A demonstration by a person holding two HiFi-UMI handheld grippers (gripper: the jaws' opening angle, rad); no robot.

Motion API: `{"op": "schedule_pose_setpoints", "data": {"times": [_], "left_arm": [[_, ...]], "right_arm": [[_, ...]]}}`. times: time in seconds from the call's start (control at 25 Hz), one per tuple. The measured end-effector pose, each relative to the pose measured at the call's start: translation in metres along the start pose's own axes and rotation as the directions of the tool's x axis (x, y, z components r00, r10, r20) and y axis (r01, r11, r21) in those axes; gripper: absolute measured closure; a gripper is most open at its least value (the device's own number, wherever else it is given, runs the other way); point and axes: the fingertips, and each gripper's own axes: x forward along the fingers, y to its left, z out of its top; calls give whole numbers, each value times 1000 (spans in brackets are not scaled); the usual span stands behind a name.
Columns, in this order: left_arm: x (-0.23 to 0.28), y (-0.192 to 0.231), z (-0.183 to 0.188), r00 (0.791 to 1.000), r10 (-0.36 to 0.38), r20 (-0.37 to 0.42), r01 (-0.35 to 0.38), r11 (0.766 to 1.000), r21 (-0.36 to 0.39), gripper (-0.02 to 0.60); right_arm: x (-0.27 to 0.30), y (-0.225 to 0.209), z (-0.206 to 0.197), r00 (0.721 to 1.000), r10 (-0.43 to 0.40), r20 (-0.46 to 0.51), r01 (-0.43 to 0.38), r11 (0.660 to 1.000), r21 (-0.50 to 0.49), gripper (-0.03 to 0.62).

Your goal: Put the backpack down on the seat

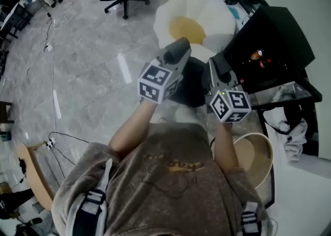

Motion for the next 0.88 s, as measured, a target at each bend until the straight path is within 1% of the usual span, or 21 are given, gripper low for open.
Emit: {"op": "schedule_pose_setpoints", "data": {"times": [0.12,0.36,0.56,0.88], "left_arm": [[3,6,4,1000,-7,4,7,1000,6,549],[16,26,6,1000,3,10,-3,1000,5,549],[28,45,0,1000,12,-5,-12,1000,-19,549],[65,68,-5,1000,0,-19,-1,1000,-31,549]], "right_arm": [[7,1,3,1000,-9,9,9,1000,2,563],[28,-3,7,1000,6,21,-6,1000,9,563],[50,-8,0,1000,18,12,-19,999,27,563],[88,-36,-4,1000,21,3,-21,999,50,563]]}}
